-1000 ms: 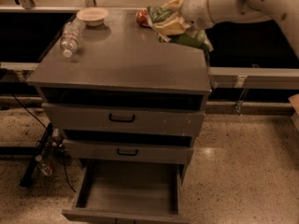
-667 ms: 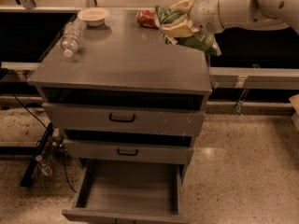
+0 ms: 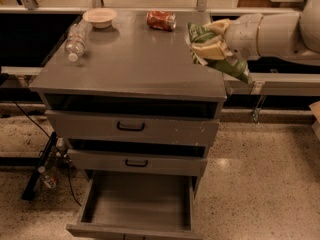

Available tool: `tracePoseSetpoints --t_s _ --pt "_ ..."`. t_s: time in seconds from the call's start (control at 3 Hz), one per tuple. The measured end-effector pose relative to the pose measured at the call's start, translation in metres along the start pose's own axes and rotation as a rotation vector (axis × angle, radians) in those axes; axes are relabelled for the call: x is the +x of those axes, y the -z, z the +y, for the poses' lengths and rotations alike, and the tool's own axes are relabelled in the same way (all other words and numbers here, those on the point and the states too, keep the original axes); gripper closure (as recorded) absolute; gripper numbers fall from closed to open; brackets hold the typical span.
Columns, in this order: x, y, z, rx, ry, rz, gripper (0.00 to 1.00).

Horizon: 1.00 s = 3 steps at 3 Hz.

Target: Place green jalapeno chip bag into bottom drawer

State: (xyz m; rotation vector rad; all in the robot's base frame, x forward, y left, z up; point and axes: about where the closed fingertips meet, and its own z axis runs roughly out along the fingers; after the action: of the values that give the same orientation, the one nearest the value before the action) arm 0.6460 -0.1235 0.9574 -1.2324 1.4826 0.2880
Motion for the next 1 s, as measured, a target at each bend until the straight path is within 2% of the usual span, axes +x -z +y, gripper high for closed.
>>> tracePoseSetpoints --t_s 0.33,0.67,1.0 --pt "0.004 0.004 0.0 0.004 -0.005 0.005 1.0" --pt "-0.006 0.013 0.004 0.013 0.005 -0.02 1.0" --pt "-0.014 0.042 0.013 0.026 -0.003 -0.025 1.0"
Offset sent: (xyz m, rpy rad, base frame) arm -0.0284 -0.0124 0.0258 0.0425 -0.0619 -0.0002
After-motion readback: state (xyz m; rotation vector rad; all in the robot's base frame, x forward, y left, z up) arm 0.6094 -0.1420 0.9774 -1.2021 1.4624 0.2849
